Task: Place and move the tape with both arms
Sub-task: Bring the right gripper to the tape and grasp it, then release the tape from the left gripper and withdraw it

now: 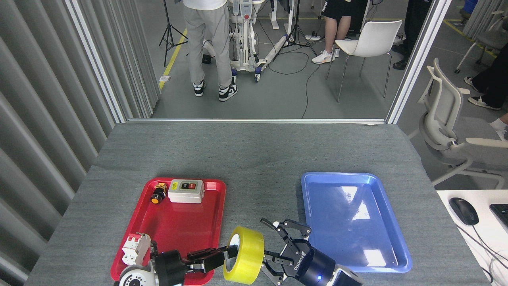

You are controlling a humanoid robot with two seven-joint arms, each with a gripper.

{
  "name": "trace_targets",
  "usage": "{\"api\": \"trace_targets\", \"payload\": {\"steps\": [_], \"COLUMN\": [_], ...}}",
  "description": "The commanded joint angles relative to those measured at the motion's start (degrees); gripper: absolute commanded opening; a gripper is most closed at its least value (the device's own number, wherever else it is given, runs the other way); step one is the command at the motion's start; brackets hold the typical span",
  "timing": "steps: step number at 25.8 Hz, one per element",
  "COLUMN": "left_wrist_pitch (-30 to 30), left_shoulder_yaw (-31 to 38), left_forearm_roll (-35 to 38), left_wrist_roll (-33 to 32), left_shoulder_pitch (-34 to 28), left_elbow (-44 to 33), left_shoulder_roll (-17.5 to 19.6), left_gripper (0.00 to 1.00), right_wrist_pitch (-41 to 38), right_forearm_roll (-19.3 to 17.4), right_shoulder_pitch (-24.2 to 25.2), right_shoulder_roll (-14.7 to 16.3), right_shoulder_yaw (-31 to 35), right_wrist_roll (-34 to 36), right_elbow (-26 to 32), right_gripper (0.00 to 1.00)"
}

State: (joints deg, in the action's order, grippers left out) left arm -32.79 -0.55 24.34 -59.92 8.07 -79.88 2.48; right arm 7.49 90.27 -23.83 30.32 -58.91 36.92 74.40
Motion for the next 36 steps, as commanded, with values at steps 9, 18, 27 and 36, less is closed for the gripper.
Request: {"api": "trace_targets", "payload": {"steps": [9,18,27,36], "left_wrist_pitch": [0.01,-0.08,0.01,0.09], "left_shoulder_yaw": [0.46,1.07,2.04,6.08], "left_forearm_roll": [0.0,-0.7,-0.88,3.43], "left_wrist_roll": [-0.02,0.77,0.59,12.81], "left_shoulder_pitch": [0.01,0.01,0.01,-0.25], "left_elbow": [-0.01,-0.01,0.08,-2.47], "left_shoulder_roll": [-0.02,-0.02,0.42,0.6], "left_gripper": [0.0,1.0,1.0,1.0], "right_wrist_pitch": [-0.02,-0.02,-0.02,-0.02], "right_forearm_roll": [0.17,0.35,0.35,0.26], "right_shoulder_pitch": [0.18,0.18,0.27,0.71], "right_shoulder_roll": [0.09,0.09,0.26,0.44], "right_shoulder_yaw": [-0.16,-0.16,-0.16,-0.07], "right_wrist_roll": [-0.18,-0.18,-0.18,-0.18], "right_elbow": [-0.14,-0.14,-0.14,-0.05], "right_gripper": [0.21,0.11,0.07,0.06]}}
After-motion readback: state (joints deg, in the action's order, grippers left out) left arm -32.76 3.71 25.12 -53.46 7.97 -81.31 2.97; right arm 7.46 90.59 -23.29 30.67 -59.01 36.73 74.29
